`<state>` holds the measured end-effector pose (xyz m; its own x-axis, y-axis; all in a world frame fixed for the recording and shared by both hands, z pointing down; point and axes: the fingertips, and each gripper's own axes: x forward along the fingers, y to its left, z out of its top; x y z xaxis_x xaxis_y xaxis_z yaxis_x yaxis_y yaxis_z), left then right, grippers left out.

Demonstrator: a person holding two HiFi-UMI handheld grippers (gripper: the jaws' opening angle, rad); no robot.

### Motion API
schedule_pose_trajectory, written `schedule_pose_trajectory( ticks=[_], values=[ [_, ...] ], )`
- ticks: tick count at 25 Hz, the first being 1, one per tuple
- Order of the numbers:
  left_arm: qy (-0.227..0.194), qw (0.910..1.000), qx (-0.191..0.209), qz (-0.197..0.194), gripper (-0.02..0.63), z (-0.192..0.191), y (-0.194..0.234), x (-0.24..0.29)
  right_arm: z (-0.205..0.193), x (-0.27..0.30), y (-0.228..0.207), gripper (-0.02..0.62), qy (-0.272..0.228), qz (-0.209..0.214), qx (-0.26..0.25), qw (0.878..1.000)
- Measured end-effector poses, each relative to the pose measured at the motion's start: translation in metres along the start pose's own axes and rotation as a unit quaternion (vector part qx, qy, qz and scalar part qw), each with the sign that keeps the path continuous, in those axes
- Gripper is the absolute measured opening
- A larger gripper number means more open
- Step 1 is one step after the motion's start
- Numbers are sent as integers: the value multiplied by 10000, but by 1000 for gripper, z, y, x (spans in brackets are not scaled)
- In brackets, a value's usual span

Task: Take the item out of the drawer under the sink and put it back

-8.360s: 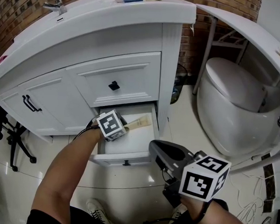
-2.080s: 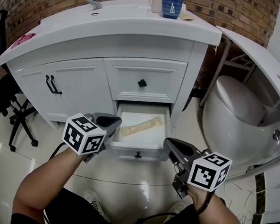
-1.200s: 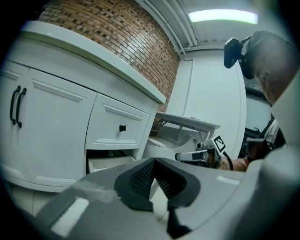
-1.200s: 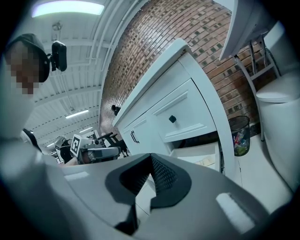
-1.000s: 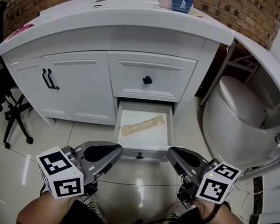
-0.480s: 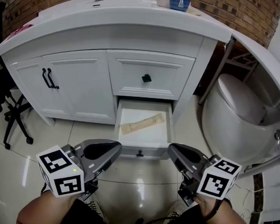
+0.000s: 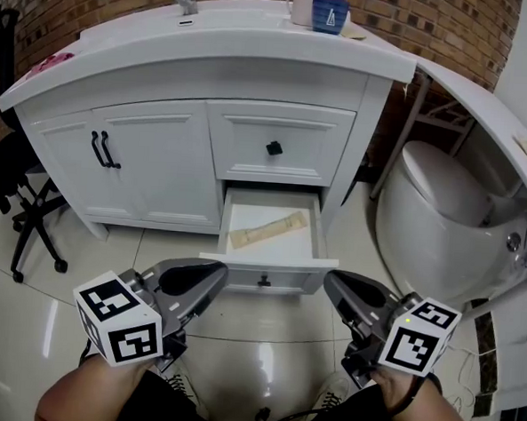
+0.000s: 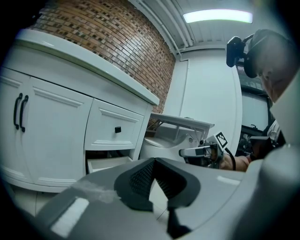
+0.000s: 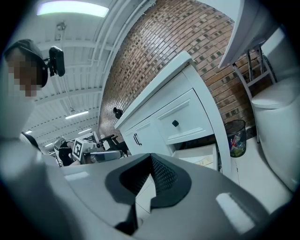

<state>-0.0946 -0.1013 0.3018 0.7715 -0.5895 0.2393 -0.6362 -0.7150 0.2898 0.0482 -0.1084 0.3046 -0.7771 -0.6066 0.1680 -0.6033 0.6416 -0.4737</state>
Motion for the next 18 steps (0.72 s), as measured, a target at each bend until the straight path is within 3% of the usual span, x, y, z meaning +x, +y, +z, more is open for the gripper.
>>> schedule_pose_trajectory(
  ticks=[7, 13, 18],
  values=[
    [-80, 9999, 100, 3, 6, -2, -22, -24, 2, -15, 36, 5, -163, 72, -251, 9995],
    [-11, 9984, 538, 161, 6, -11, -32, -40, -8, -25, 59, 5, -72, 9, -662, 9978],
    [-117, 9988, 482, -42, 6, -8, -48, -48, -19, -33, 68, 5, 12, -29, -679, 9977]
  ],
)
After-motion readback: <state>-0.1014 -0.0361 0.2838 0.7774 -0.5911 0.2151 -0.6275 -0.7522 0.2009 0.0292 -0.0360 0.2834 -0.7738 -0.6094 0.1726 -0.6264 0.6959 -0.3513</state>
